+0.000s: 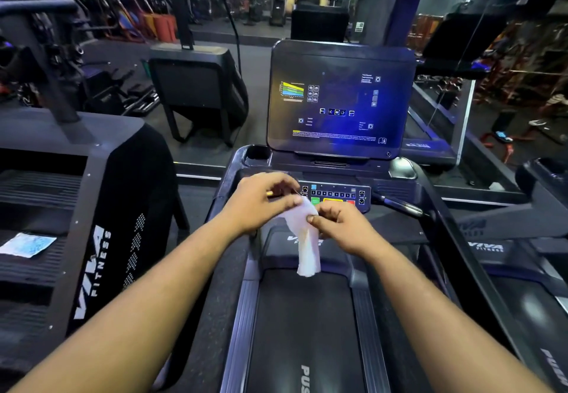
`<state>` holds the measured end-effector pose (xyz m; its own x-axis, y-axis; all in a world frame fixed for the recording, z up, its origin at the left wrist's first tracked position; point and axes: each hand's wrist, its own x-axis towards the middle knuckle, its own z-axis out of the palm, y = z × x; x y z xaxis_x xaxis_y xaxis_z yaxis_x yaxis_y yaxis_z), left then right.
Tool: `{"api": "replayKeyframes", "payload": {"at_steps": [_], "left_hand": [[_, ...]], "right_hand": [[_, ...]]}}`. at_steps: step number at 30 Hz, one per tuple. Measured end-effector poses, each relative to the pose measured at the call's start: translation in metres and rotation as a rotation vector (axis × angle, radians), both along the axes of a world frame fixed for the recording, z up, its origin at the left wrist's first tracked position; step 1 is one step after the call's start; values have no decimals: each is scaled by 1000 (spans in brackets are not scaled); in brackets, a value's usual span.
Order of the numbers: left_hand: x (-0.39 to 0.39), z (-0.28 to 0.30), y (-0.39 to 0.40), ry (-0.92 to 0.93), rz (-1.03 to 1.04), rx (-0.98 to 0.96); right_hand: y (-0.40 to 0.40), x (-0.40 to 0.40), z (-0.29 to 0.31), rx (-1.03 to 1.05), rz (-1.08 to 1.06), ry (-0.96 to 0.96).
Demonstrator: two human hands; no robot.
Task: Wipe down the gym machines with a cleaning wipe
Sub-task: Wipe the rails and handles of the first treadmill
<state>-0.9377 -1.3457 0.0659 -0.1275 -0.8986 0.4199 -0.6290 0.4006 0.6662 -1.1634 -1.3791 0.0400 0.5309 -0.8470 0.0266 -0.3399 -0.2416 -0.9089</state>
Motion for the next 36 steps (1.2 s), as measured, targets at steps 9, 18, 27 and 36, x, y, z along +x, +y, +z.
{"api": "replayKeyframes", "payload": {"at_steps": [9,18,27,36], "left_hand": [[-11,-71,38,911,-88,754],[40,-43,8,808,-87,417],[47,-39,-44,881,-31,379],[31,-118,-122,928,157,605]], "right_hand": [[7,49,-21,584,-220,-357],[-10,65,-3,327,-90,-395],[-79,68,6,23,-66,-322],[-174,74,-62,279,-100,-321]]}}
